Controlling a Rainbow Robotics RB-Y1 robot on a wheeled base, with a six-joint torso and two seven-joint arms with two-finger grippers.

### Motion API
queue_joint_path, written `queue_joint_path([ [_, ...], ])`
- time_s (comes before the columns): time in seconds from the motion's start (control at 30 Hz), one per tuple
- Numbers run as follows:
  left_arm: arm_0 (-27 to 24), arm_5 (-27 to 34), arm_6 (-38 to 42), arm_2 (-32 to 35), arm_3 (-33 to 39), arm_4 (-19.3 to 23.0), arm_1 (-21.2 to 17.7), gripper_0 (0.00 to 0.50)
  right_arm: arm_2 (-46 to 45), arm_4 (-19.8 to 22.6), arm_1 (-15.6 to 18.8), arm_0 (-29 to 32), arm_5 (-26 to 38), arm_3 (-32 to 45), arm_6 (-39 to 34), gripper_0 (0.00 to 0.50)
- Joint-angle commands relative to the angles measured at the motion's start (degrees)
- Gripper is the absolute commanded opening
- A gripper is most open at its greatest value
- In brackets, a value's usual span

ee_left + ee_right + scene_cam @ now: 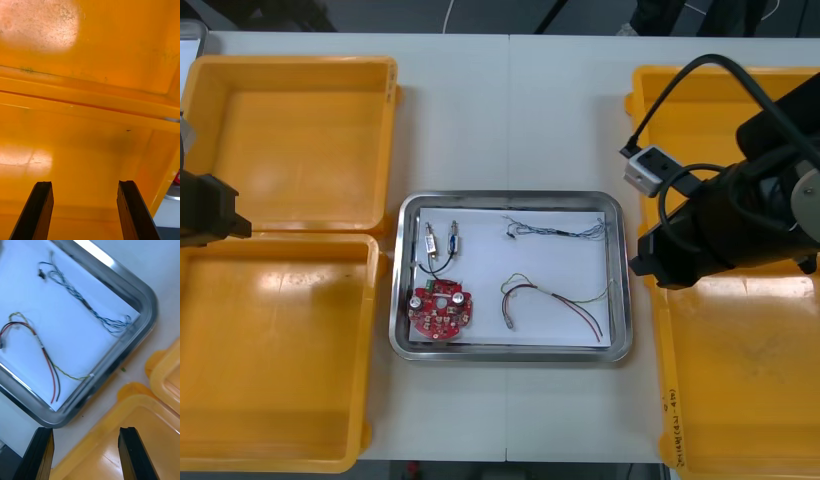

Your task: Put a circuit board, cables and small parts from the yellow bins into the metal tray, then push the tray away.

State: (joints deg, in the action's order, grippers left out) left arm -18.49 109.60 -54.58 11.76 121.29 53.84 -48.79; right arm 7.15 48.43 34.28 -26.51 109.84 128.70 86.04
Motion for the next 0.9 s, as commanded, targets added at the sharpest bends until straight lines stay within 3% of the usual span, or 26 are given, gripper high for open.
queue_joint_path([
  [0.03,3.64,0.40,-5.80,4.24,2.55,0.91,-2.45,0.500,8.23,1.06,1.67,-5.49,0.16,1.11,3.34,0.500],
  [0.23,6.63,0.40,-9.05,6.88,3.16,1.62,-2.45,0.500,13.68,0.53,0.09,-8.12,0.16,1.03,6.33,0.500],
  [0.43,9.88,0.40,-10.55,8.02,4.57,1.79,-2.27,0.500,19.92,-4.48,-3.95,-11.38,0.16,1.03,13.27,0.500],
  [0.63,10.23,0.40,-11.78,8.20,4.66,1.71,-1.83,0.500,26.60,-8.09,-6.94,-12.43,0.16,1.03,14.24,0.500],
  [0.9,10.23,0.40,-13.10,8.37,4.66,1.35,-1.65,0.500,37.23,-12.57,-7.20,-13.66,-3.14,-0.29,16.61,0.500],
])
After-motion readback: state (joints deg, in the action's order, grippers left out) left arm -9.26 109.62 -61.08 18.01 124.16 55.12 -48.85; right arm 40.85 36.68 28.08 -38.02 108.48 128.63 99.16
